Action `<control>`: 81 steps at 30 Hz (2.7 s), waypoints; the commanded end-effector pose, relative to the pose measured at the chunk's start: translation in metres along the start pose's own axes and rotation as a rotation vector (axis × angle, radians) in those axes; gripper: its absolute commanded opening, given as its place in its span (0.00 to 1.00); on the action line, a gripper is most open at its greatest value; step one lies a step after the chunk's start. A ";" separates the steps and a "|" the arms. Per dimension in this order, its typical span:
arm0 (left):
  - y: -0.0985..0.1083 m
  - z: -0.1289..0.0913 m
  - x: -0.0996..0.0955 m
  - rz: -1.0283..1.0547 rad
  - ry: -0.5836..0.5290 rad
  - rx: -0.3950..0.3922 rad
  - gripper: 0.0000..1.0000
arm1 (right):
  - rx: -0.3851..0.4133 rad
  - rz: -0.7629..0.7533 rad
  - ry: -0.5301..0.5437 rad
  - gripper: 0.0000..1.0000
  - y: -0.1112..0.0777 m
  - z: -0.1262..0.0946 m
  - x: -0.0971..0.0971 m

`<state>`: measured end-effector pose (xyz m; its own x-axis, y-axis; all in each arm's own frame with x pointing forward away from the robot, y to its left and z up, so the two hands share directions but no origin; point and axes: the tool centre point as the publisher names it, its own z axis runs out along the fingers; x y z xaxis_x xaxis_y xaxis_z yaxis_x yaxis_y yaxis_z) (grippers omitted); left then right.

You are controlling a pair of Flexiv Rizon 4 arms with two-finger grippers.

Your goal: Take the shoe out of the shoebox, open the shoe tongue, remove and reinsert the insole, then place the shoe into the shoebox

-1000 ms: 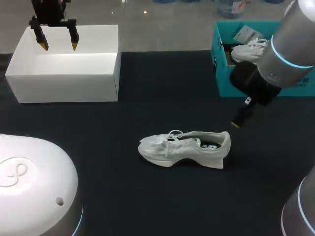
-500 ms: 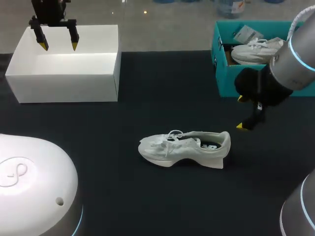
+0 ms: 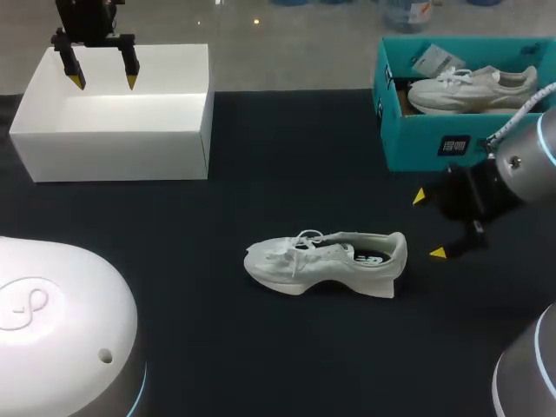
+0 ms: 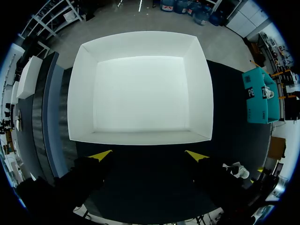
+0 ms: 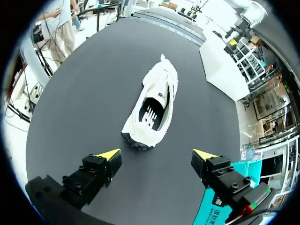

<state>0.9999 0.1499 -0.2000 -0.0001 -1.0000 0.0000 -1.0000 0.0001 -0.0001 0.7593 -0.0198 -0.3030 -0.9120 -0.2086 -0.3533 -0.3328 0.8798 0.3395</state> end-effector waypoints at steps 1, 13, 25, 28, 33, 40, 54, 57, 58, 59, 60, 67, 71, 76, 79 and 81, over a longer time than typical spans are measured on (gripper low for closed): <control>0.000 0.000 0.000 0.000 0.000 0.000 1.00 | -0.294 0.006 -0.002 1.00 -0.009 0.001 0.008; 0.000 0.000 0.000 0.000 0.000 0.000 1.00 | -0.231 0.077 0.067 1.00 -0.007 0.004 0.012; 0.000 0.000 0.000 0.000 0.000 0.000 1.00 | -0.306 0.134 0.021 1.00 -0.011 0.006 0.010; 0.000 0.000 0.000 0.000 0.000 0.000 1.00 | -0.361 0.214 -0.035 1.00 -0.018 0.014 0.006; 0.000 0.000 0.000 0.000 0.000 0.000 1.00 | -0.424 0.296 -0.035 1.00 -0.025 0.026 0.004; 0.000 0.000 0.000 0.000 0.000 0.000 1.00 | -0.475 0.328 -0.004 1.00 -0.027 0.038 0.015; 0.000 0.000 0.000 0.000 0.000 0.000 1.00 | -0.476 0.402 -0.028 1.00 -0.052 0.042 0.047; 0.000 0.000 0.000 0.000 0.000 0.000 1.00 | -0.466 0.386 -0.020 1.00 -0.052 0.042 0.047; 0.000 0.000 0.000 0.000 0.000 0.000 1.00 | -0.466 0.386 -0.021 1.00 -0.052 0.042 0.046; 0.000 0.000 0.000 0.000 0.000 0.000 1.00 | -0.466 0.384 -0.021 1.00 -0.052 0.042 0.046; 0.000 0.000 0.000 0.000 0.000 0.000 1.00 | -0.466 0.383 -0.021 1.00 -0.052 0.042 0.046; 0.000 0.000 0.000 0.000 0.000 0.000 1.00 | -0.463 0.384 -0.024 1.00 -0.053 0.042 0.046; 0.000 0.000 0.000 0.000 0.000 0.000 1.00 | -0.464 0.385 -0.028 1.00 -0.054 0.041 0.045; 0.000 0.000 0.000 0.000 0.000 0.000 1.00 | -0.463 0.391 -0.028 1.00 -0.054 0.042 0.043; 0.000 0.000 0.000 0.000 0.000 0.000 1.00 | -0.489 0.414 -0.016 1.00 -0.052 0.049 0.041; 0.000 0.000 0.000 0.000 0.000 0.000 1.00 | -0.507 0.428 -0.004 1.00 -0.049 0.055 0.040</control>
<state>0.9999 0.1499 -0.2000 -0.0001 -1.0000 -0.0001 -1.0000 0.0001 -0.0001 0.7447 -0.0530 -0.3734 -0.9868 0.1224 -0.1064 -0.0161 0.5789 0.8152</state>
